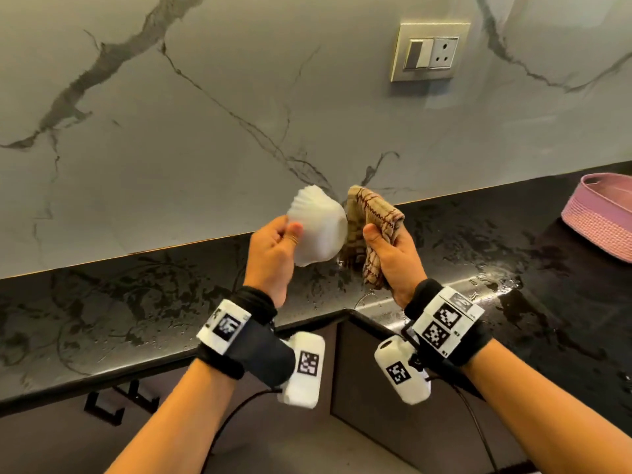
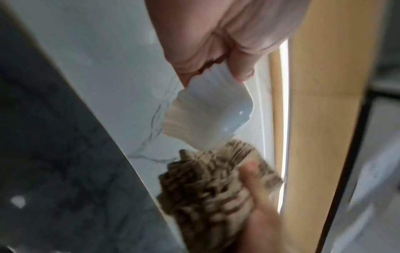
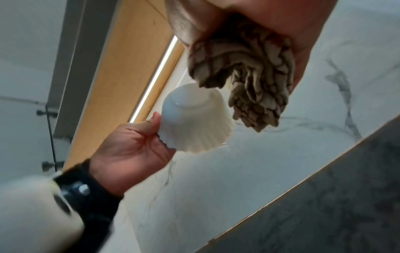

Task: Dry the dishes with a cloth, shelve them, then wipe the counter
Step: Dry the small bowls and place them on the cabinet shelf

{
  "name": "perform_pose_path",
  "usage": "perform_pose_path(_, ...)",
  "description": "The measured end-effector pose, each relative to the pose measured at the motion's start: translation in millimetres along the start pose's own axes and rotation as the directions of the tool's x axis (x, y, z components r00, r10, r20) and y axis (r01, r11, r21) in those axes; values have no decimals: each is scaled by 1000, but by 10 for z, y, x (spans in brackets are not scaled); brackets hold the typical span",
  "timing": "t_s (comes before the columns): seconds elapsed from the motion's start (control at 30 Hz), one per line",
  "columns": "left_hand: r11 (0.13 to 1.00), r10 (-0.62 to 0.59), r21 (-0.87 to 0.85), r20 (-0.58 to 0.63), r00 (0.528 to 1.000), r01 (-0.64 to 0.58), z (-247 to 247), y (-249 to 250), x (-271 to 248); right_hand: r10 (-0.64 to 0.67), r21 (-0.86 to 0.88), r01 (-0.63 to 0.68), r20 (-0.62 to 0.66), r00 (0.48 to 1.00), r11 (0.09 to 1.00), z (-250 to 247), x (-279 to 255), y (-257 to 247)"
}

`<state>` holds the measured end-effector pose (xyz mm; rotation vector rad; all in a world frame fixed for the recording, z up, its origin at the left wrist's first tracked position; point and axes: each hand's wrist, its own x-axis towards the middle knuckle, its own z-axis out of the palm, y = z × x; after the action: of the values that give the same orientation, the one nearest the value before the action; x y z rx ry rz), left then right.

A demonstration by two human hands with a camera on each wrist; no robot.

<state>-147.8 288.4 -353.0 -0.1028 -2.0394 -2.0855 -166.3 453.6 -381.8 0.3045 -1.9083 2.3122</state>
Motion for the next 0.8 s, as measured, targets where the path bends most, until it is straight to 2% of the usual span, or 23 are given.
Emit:
perform_pose_path(0.07, 951, -150, -276, -25, 988, 137, 4, 143, 60, -108, -69, 112, 60, 992, 991, -60, 5, -18)
perform_pose_path(0.13, 896, -201, -403, 0, 980, 184, 30, 275, 103, -183, -156, 204, 138, 973, 966, -68, 28, -63)
perform_pose_path(0.2, 848, -199, -491, 57, 978, 201, 58, 386, 117, -257, -212, 295, 188, 948, 932, -42, 76, -152)
perform_pose_path(0.33, 800, -43, -588, 145, 989, 121, 44, 717, 86, -427, -227, 461, 186, 885, 858, 38, 101, -574)
perform_pose_path(0.4, 808, 88, -588, 178, 980, 34, 27, 1008, 58, -510, -235, 539, 175, 842, 809, 120, 82, -872)
perform_pose_path(0.47, 845, 248, -521, 193, 949, -115, 33, 1352, 34, -591, -263, 602, 127, 796, 754, 209, 105, -1167)
perform_pose_path(0.5, 873, 361, -415, 199, 911, -255, 30, 1508, 13, -623, -242, 626, 99, 776, 741, 255, 100, -1294)
perform_pose_path(0.53, 864, 490, -245, 218, 844, -439, 25, 1702, 2, -653, -194, 654, 78, 753, 731, 299, 109, -1447)
perform_pose_path(0.57, 788, 603, -51, 268, 752, -614, 12, 1850, -25, -674, -142, 674, 51, 737, 725, 329, 92, -1556)
perform_pose_path(0.6, 659, 678, 126, 328, 658, -742, -4, 2015, -22, -705, -111, 702, 17, 709, 703, 351, 112, -1710)
perform_pose_path(0.63, 540, 713, 258, 364, 599, -801, -11, 2156, -45, -719, -86, 716, -24, 694, 693, 382, 100, -1831)
perform_pose_path(0.7, 340, 762, 401, 413, 499, -851, -6, 2470, -57, -763, -65, 761, -78, 641, 646, 431, 113, -2146)
perform_pose_path(0.77, 219, 805, 475, 406, 433, -852, 0, 2758, -15, -804, -44, 803, -49, 593, 595, 491, 152, -2461)
perform_pose_path(0.8, 186, 817, 508, 395, 419, -841, 5, 2905, 12, -818, -38, 817, -12, 576, 576, 524, 195, -2616)
